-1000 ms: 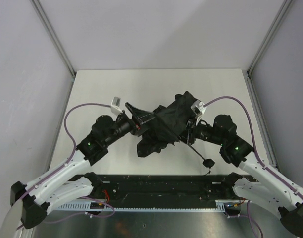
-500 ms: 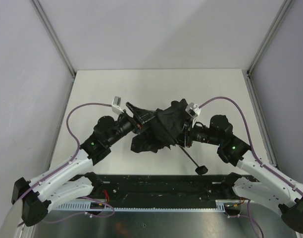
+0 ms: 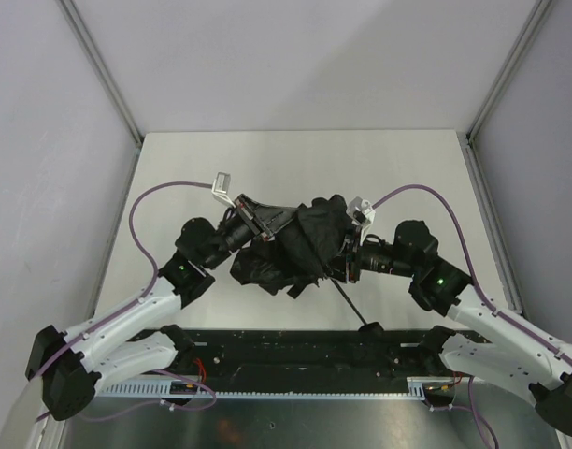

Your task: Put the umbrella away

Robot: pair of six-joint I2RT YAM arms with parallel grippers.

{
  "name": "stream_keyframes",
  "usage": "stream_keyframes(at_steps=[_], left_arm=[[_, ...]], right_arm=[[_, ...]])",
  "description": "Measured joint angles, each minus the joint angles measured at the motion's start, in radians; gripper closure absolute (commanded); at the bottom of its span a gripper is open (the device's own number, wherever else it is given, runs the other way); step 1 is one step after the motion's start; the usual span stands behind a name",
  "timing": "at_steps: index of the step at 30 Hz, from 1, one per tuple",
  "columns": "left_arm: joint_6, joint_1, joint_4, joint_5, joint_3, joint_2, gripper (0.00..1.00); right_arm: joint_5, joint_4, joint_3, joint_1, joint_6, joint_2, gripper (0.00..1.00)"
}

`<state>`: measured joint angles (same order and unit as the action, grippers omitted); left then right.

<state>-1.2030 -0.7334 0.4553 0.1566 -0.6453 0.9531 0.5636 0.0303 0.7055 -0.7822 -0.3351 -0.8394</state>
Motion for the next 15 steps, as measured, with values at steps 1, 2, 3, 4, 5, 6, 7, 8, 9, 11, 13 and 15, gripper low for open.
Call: stream_keyframes(at_steps=[1,2,3,4,5,6,7,8,9,11,13,15], left_arm=[[0.017,0.001,0.013,0.001,0.004,0.002,0.99],[0.021,0.002,0.021,0.002,0.008,0.002,0.99],[0.027,0.003,0.036,0.003,0.016,0.002,1.00],[0.032,0.002,0.052,0.003,0.024,0.002,1.00],[0.034,0.002,0.068,0.002,0.034,0.000,1.00],[0.037,0.002,0.087,0.001,0.047,-0.002,1.00],[0.042,0.002,0.103,-0.004,0.063,-0.005,1.00],[0.045,0.001,0.111,-0.005,0.076,-0.009,1.00],[0.059,0.000,0.121,-0.008,0.095,-0.018,1.00],[0.090,-0.003,0.130,-0.018,0.119,-0.035,1.00],[0.133,-0.001,0.135,-0.033,0.134,-0.055,1.00],[0.187,0.008,0.144,-0.053,0.144,-0.079,1.00]], right_arm=[[-0.011,-0.004,0.000,-0.003,-0.002,0.002,0.99],[-0.019,-0.009,0.000,-0.005,-0.003,0.003,0.92],[-0.032,-0.015,0.000,-0.010,-0.002,0.006,0.82],[-0.042,-0.020,0.000,-0.014,-0.002,0.008,0.69],[-0.057,-0.029,0.002,-0.020,-0.002,0.010,0.57],[-0.070,-0.042,0.003,-0.024,-0.001,0.013,0.46],[-0.084,-0.058,0.006,-0.030,0.000,0.016,0.36],[-0.098,-0.079,0.008,-0.034,-0.002,0.021,0.26],[-0.114,-0.103,0.010,-0.038,-0.003,0.027,0.19],[-0.153,-0.165,0.012,-0.040,-0.003,0.047,0.11],[-0.191,-0.247,0.012,-0.041,-0.005,0.078,0.07],[-0.225,-0.328,0.012,-0.043,-0.005,0.118,0.06]])
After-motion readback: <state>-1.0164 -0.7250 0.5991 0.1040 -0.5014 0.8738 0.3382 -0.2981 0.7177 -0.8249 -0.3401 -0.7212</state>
